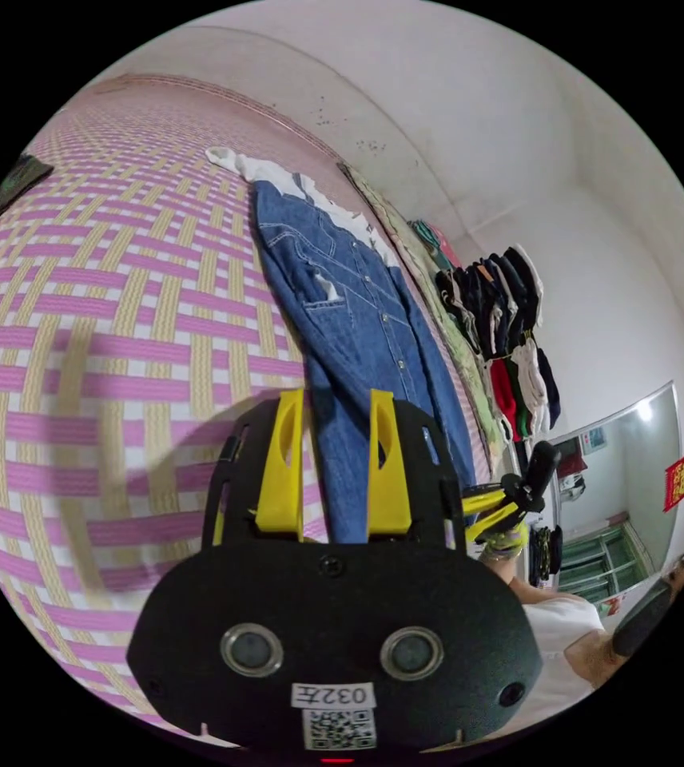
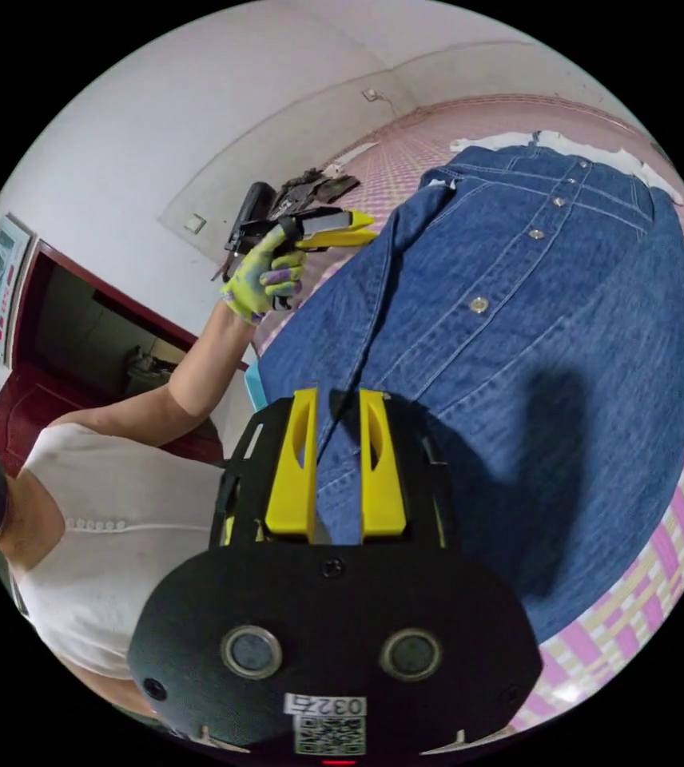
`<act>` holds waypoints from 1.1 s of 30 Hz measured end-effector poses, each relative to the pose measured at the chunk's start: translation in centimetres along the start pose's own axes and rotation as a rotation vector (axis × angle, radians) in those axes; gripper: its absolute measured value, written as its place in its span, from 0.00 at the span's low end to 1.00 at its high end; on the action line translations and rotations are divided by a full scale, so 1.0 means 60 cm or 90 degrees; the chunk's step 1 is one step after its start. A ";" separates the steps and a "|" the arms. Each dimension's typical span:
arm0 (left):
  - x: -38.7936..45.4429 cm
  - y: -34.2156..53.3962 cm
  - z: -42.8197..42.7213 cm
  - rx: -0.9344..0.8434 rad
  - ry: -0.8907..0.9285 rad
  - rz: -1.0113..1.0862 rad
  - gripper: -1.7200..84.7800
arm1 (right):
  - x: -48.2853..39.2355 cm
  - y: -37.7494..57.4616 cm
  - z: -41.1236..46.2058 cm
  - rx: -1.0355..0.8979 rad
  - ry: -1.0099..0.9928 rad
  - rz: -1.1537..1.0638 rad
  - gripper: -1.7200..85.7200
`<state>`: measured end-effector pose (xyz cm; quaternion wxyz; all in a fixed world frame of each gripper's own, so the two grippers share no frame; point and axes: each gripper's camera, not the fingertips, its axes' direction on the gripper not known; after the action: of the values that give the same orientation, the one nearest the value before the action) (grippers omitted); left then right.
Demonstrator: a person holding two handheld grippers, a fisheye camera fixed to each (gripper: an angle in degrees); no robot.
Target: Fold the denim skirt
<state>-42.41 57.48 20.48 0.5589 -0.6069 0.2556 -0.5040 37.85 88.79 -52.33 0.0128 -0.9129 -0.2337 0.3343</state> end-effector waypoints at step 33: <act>-0.224 -0.387 -0.142 0.109 0.125 -0.337 0.04 | 0.192 0.087 -0.255 0.218 -0.236 -0.216 0.18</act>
<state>-60.80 71.30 36.69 0.4296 -0.5515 0.0974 -0.7084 57.14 91.21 -48.35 0.1795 -0.7688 -0.3216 0.5228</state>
